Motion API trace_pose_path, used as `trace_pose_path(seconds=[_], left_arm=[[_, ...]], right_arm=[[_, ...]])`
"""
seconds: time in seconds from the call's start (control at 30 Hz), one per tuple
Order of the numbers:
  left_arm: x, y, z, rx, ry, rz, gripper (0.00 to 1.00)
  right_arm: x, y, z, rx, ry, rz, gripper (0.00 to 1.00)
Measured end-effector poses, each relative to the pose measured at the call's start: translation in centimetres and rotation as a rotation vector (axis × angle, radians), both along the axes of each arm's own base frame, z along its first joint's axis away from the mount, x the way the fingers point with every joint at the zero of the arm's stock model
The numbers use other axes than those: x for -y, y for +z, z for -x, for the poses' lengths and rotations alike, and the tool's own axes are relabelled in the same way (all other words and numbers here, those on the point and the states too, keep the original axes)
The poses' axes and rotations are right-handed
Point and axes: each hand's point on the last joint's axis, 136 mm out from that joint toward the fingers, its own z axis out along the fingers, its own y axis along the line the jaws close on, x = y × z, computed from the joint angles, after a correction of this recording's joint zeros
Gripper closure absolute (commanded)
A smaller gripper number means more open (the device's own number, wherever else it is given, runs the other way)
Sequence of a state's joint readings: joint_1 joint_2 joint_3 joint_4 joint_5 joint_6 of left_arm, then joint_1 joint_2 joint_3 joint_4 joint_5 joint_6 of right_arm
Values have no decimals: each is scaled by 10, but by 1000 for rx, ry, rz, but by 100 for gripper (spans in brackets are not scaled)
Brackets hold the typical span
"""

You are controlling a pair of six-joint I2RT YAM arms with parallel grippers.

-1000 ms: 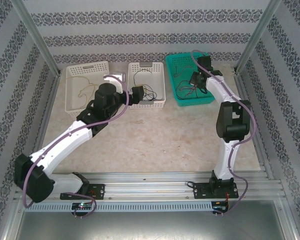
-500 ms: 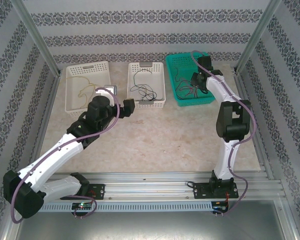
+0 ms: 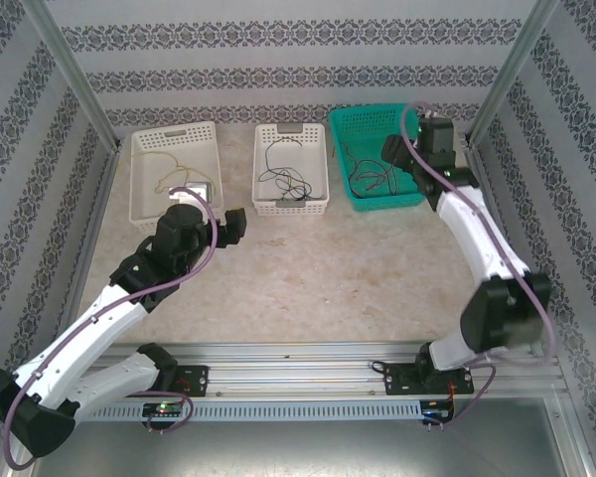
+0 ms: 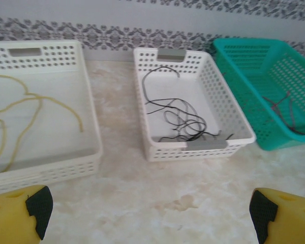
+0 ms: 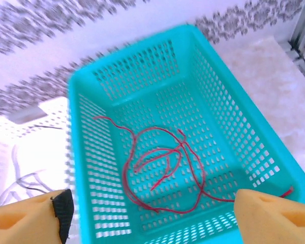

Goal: Untangle the cables

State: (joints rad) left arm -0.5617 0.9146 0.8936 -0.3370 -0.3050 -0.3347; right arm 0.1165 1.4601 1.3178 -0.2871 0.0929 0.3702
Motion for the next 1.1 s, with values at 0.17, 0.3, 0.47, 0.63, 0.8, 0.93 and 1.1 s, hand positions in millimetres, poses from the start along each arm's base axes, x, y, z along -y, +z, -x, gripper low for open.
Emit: trace_pose_path(seconds=[0.17,0.3,0.47,0.63,0.8,0.93,1.1], left_arm=[[-25,-25,9,-13,66,-99,0],[-50,-45,7,-66,134,-149,0],[-77,-84,9,-136,203,-207,0],[-101,-121,9,-198,268,-237,0],[-127,-142,-8,-254,352,-185,0],[-144,-156,-21,-255,400,-140,0],[-156,-165,-33,-143,413,-150,0]], right_arm=[[-5,-2,39,116,44,25,2],[5,-39,63,95,30,71,2],[20,-76,74,64,8,139,2],[31,-112,82,76,-5,202,2],[33,-145,72,51,27,283,2],[33,-167,71,58,54,332,2],[37,-198,74,75,48,344,2]])
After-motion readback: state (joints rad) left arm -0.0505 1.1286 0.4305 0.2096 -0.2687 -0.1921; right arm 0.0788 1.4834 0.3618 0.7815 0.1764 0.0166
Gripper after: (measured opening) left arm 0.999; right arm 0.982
